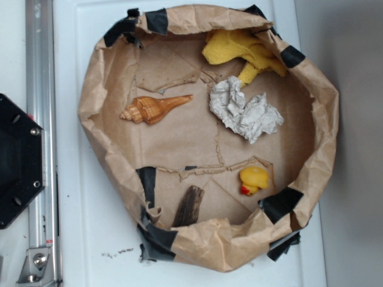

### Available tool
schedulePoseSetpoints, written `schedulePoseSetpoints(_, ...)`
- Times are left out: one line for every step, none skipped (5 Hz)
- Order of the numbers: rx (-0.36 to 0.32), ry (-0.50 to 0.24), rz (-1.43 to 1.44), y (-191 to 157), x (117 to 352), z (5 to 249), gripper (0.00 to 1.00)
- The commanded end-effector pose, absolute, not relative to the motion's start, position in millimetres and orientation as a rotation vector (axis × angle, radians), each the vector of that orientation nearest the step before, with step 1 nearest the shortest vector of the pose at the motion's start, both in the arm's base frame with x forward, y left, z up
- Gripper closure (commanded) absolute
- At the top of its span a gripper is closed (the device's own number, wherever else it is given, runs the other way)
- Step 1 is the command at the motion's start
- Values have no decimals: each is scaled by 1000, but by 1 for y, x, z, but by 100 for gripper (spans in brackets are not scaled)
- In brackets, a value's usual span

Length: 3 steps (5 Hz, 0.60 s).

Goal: Grab the wood chip.

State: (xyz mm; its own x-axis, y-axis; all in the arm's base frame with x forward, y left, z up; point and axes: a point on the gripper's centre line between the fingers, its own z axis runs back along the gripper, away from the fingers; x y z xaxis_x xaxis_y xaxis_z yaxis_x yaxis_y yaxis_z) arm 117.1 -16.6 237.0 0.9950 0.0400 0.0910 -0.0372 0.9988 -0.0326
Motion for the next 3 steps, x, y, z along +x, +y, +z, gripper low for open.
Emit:
schedulePoseSetpoints(-31,-92,39,-17,117,237,0)
schedulePoseSetpoints(104,-38,167,0,161,191,0)
schedulePoseSetpoints(98,-11,270,10,196,154,0)
